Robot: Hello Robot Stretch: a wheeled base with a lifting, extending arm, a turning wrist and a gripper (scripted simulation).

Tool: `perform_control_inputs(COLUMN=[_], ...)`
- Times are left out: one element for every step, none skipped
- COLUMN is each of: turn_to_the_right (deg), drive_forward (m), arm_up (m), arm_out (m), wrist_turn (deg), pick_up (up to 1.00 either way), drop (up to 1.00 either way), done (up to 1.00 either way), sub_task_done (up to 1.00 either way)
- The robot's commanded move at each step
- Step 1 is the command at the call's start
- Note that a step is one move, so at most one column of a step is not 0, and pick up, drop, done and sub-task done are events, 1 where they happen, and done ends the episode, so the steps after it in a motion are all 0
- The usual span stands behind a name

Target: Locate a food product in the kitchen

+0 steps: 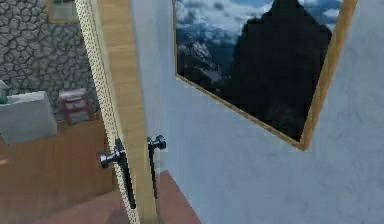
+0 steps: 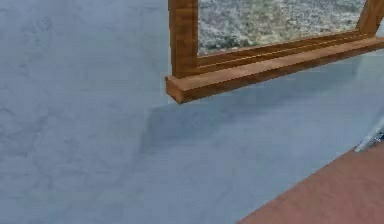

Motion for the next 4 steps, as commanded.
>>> perform_control_inputs(turn_to_the_right=[-45.0, -30.0, 0.0, 36.0], drive_forward=[0.00, 0.00, 0.40, 0.00], arm_up=[0.00, 0.00, 0.00, 0.00], arm_out=[0.00, 0.00, 0.00, 0.00], wrist_turn=[0.0, 0.0, 0.0, 0.0], pick_up=[0.00, 0.00, 0.00, 0.00], drop=[0.00, 0.00, 0.00, 0.00], done=[0.00, 0.00, 0.00, 0.00], sub_task_done=[0.00, 0.00, 0.00, 0.00])
